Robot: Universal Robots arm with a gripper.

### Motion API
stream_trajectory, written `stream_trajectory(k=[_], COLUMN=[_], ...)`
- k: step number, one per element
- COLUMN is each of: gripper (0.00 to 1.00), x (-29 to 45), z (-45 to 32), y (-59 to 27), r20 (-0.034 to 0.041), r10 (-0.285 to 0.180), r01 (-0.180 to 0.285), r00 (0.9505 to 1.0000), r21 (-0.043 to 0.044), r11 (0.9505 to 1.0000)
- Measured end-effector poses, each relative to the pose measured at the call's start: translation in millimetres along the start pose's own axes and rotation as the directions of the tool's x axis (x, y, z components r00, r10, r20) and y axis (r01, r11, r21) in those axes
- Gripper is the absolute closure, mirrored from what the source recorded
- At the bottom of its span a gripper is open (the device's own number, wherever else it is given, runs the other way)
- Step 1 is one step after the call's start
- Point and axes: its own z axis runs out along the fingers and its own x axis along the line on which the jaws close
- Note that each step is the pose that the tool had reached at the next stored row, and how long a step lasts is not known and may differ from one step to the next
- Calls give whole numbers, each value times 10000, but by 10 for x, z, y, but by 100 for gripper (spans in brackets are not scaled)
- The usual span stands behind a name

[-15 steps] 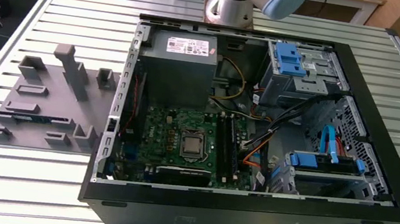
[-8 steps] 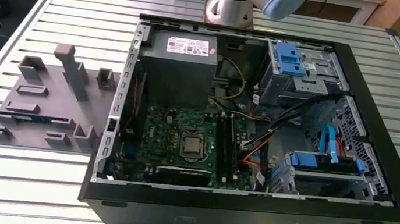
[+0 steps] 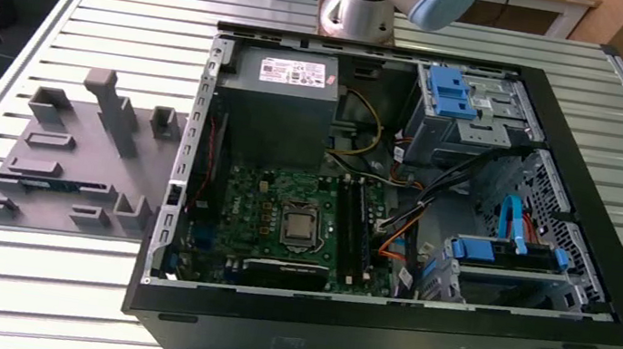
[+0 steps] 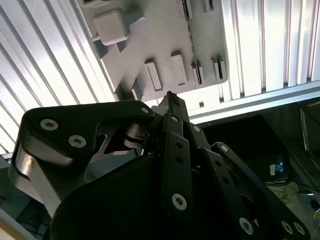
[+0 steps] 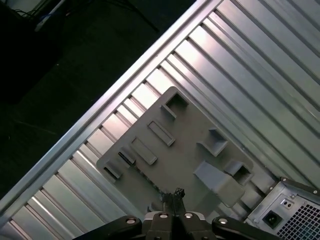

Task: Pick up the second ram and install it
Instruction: 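Pick up the second ram and move it above second insertion slot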

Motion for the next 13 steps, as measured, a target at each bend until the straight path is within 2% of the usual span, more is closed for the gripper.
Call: stream_trajectory(k=[4,7,13], gripper=[89,89,89], x=[2,2,2], z=[1,2,7], y=[1,2,1], r20=[-17,-36,-77], r10=[-436,-871,-1861], r01=[436,870,1861], r00=[9990,9962,9825], r21=[-11,-23,-52], r11=[9990,9962,9825])
